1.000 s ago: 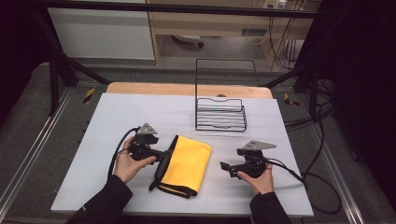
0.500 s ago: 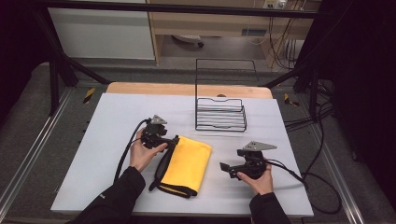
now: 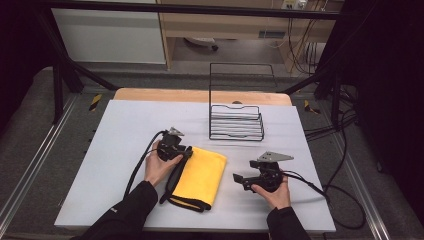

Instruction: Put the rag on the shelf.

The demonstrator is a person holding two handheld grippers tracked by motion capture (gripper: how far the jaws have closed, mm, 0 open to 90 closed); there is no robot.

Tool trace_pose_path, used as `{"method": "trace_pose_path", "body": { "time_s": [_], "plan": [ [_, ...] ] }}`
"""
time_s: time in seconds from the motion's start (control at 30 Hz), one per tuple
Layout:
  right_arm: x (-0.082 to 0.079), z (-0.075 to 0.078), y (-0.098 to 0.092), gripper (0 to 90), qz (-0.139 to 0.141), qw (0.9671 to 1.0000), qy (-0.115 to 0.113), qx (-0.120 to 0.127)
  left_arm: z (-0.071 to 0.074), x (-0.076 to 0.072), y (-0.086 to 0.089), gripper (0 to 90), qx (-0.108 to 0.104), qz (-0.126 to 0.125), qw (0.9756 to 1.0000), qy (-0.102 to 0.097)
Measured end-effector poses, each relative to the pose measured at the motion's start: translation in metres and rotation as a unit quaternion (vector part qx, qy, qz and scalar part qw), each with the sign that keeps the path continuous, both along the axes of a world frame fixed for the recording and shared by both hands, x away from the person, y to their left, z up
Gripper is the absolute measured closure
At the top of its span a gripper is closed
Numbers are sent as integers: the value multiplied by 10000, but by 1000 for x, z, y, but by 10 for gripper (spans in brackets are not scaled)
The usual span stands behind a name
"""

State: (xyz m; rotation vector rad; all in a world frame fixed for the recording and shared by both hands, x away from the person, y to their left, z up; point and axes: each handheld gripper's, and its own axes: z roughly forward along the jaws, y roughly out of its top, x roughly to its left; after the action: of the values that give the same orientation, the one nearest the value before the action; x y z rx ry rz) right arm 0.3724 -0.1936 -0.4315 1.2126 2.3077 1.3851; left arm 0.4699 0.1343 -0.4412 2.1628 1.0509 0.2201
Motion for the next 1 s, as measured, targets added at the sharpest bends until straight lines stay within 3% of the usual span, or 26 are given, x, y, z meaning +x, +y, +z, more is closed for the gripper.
{"method": "trace_pose_path", "body": {
  "time_s": [0.33, 0.6, 0.77, 0.83, 1.0],
  "plan": [
    [8, -1, 5, 132, -230, 9996, 55, 176, -2, 1, -1, 629, -58, 42, 9999, 153],
    [26, 0, 31, 91, -418, 9988, 199, -137, 1, -1, -1, 734, 23, -56, 9999, 142],
    [43, -9, 47, 214, -505, 9981, 304, -187, 0, -2, -2, 735, 81, -94, 9999, 53],
    [49, -13, 52, 290, -546, 9977, 394, -96, 0, -3, -2, 735, 92, -107, 9999, 30],
    [57, -23, 61, 418, -622, 9963, 531, -280, -1, -2, -2, 735, 81, -120, 9999, 22]
  ]
}}
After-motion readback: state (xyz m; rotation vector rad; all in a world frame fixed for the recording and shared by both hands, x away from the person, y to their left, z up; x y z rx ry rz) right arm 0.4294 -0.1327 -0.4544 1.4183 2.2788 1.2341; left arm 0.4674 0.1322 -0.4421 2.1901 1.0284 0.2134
